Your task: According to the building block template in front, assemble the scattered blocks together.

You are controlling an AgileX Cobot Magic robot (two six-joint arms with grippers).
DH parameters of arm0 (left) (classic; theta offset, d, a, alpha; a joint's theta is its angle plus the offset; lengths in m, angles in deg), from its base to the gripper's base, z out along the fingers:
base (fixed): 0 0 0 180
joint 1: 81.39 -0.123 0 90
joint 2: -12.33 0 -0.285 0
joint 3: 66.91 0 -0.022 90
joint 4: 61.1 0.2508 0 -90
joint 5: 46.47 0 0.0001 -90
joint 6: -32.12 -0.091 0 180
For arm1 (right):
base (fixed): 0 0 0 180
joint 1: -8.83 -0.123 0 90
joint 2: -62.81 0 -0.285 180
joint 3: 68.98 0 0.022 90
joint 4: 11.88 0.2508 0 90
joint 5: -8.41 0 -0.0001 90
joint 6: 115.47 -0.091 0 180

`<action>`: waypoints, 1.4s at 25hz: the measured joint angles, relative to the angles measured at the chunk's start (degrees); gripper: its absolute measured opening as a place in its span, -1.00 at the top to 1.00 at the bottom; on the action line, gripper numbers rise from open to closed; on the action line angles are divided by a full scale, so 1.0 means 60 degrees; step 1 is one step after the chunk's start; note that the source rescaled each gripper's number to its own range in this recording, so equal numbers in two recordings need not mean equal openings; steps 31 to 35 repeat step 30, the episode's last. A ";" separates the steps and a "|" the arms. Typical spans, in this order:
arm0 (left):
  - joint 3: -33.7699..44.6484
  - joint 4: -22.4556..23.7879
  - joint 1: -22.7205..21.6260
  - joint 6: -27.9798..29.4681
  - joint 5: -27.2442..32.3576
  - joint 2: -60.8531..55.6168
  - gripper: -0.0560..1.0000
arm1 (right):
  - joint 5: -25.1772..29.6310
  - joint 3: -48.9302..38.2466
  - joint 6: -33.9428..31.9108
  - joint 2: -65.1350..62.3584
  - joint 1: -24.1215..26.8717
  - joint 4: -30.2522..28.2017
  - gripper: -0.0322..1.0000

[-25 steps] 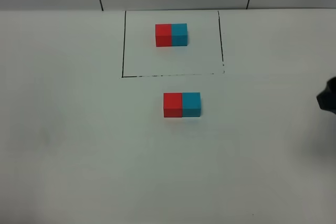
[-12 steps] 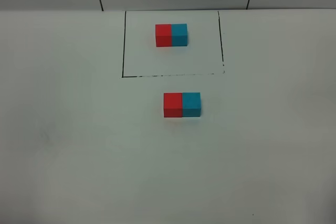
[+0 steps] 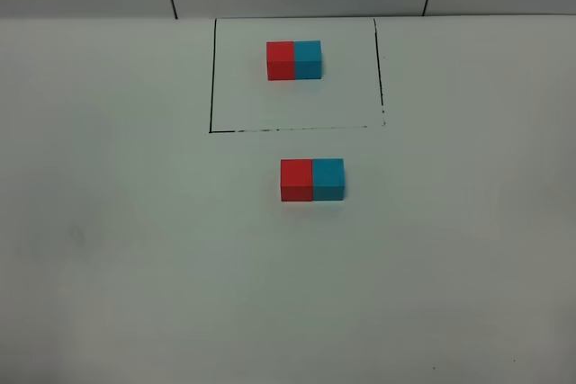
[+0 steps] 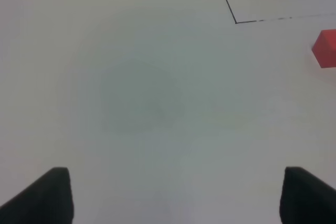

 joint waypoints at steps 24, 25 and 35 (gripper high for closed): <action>0.0000 0.0000 0.0000 0.0000 0.0000 0.0000 -0.41 | -0.0011 -0.0010 -0.0344 -0.0523 -0.0192 -0.0235 -0.68; 0.0000 0.0000 0.0000 0.0000 0.0000 0.0000 -0.41 | -0.0011 -0.0010 -0.0355 -0.0523 -0.0192 -0.0235 -0.67; 0.0000 0.0000 0.0000 0.0000 0.0000 0.0000 -0.41 | -0.0011 -0.0010 -0.0355 -0.0523 -0.0192 -0.0235 -0.61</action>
